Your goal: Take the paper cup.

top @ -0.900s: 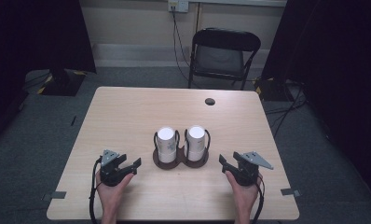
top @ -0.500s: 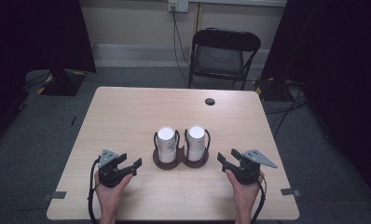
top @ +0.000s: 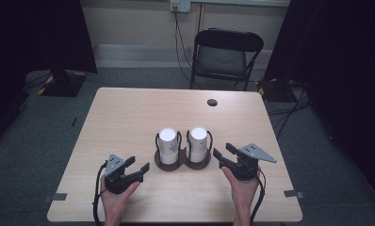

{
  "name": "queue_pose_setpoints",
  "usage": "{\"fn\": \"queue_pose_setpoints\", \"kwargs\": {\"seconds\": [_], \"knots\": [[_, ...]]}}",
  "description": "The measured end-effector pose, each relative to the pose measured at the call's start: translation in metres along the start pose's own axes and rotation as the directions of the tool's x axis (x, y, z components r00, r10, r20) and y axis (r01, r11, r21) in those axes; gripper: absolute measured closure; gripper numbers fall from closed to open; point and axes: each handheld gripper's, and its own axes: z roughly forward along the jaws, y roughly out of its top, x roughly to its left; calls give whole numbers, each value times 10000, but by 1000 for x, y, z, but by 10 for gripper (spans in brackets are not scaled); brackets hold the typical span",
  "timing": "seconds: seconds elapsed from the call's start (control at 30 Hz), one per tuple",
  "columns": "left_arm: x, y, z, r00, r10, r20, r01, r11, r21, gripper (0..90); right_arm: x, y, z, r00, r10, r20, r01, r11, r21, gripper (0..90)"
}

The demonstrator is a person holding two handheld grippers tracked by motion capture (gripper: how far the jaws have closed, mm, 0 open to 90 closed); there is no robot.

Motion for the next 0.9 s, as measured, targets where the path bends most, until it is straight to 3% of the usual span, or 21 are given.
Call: {"fn": "queue_pose_setpoints", "kwargs": {"seconds": [0.17, 0.4, 0.6, 0.9], "knots": [[1, 1, -1, 9999, -96, 44, 96, 9999, 55, 312, 11, 17, 19, 9971, -631, -419, 632, 9980, 12, 422], [0, 1, -1, 9995, 46, 306, -40, 9998, -177, 252, 14, 30, 38, 9915, -949, -885, 960, 9953, 85, 400], [-3, 4, 0, 9994, 164, 299, -160, 9998, -119, 239, 16, 36, 52, 9884, -1299, -788, 1321, 9910, 236, 343], [-4, 4, 1, 9989, 342, 309, -342, 9994, -2, 222, 15, 37, 69, 9852, -1374, -1023, 1417, 9893, 360, 305]]}}
